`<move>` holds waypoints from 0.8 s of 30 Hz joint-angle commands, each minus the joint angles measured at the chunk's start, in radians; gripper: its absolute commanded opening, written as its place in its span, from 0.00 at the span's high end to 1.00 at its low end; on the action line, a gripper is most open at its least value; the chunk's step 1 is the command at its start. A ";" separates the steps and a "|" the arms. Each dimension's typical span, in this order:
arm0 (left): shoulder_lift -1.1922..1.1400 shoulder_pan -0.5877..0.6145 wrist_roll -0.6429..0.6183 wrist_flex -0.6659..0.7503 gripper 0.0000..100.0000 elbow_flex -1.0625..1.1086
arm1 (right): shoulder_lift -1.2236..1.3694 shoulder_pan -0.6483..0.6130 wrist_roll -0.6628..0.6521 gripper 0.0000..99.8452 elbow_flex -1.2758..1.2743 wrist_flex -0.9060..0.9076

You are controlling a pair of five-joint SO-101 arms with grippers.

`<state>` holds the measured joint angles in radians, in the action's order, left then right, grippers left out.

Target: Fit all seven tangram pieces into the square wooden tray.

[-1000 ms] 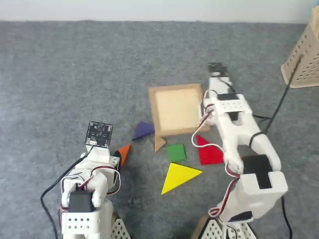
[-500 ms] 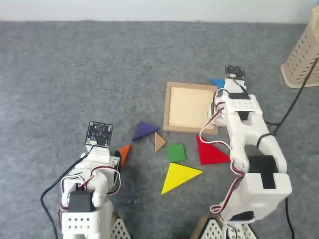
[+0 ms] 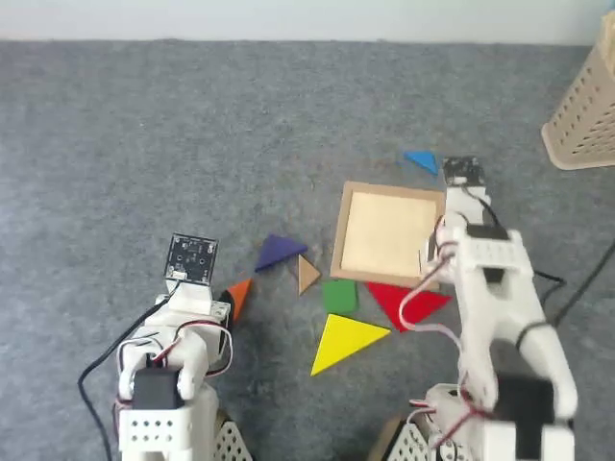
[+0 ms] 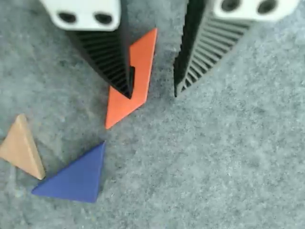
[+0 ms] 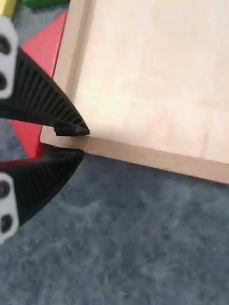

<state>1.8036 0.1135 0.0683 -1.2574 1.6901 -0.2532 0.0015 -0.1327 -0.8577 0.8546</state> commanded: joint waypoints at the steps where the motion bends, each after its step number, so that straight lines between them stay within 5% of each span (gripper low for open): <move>1: 0.015 0.000 -0.005 -0.006 0.87 -0.005 | -0.147 -0.048 -0.084 0.99 -0.063 -0.019; 6: 0.015 0.000 -0.005 -0.006 0.87 -0.005 | -0.165 -0.128 -0.115 0.98 -0.091 -0.013; 15: 0.015 0.000 -0.005 -0.006 0.87 -0.005 | -0.173 -0.143 -0.126 0.77 -0.078 0.015; 24: 0.015 0.000 -0.005 -0.006 0.87 -0.005 | -0.177 -0.246 -0.470 0.77 -0.071 0.137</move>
<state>1.8036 0.1135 0.0683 -1.2574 1.6901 -0.3713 -0.1964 -0.4841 -0.9544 0.9360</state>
